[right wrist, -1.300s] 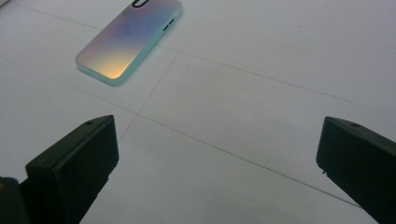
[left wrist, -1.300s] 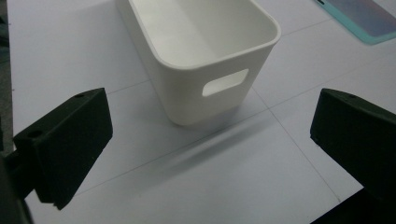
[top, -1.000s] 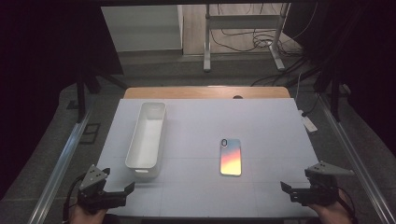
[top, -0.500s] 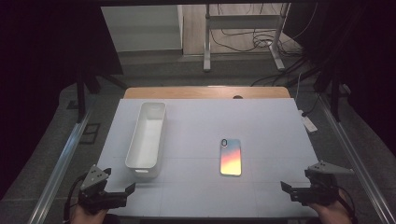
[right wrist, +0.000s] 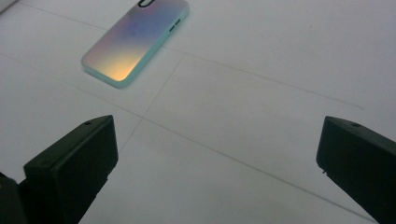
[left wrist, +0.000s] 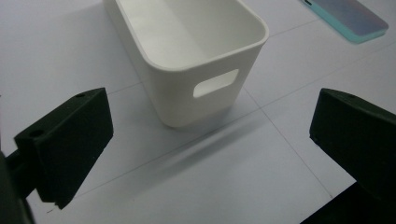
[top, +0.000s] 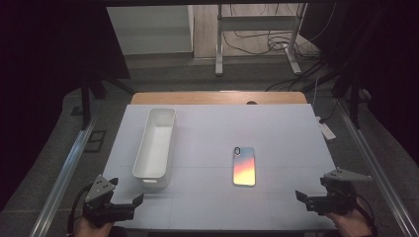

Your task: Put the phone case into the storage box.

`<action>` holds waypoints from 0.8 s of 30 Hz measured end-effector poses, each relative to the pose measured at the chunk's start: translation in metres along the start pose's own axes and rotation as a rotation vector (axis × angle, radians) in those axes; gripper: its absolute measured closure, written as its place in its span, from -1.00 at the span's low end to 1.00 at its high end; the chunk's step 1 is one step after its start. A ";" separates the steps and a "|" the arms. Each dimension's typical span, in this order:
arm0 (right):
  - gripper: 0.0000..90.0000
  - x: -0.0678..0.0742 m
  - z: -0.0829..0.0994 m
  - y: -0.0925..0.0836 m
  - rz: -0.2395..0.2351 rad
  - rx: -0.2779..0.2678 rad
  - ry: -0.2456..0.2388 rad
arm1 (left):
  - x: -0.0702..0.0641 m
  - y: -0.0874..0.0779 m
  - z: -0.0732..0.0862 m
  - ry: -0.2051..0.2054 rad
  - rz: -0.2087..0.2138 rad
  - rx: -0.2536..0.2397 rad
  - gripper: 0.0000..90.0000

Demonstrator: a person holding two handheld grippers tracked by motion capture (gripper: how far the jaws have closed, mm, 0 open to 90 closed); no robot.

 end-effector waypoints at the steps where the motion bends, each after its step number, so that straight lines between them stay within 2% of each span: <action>1: -1.00 0.001 -0.002 0.000 -0.005 -0.005 -0.006 | 0.000 0.000 0.000 0.002 0.000 0.000 -1.00; 24: -1.00 0.012 -0.014 0.020 -0.038 0.045 -0.072 | -0.001 0.001 0.000 0.013 0.002 0.004 -1.00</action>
Point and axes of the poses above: each handheld gripper's, and its own axes: y roughly forward along the jaws, z roughly out of its underside, x roughly to its left, the point moved 8 cm from there along y, roughly forward along the jaws, and after that the axes turned 13 degrees about y, right-handed, at the moved point
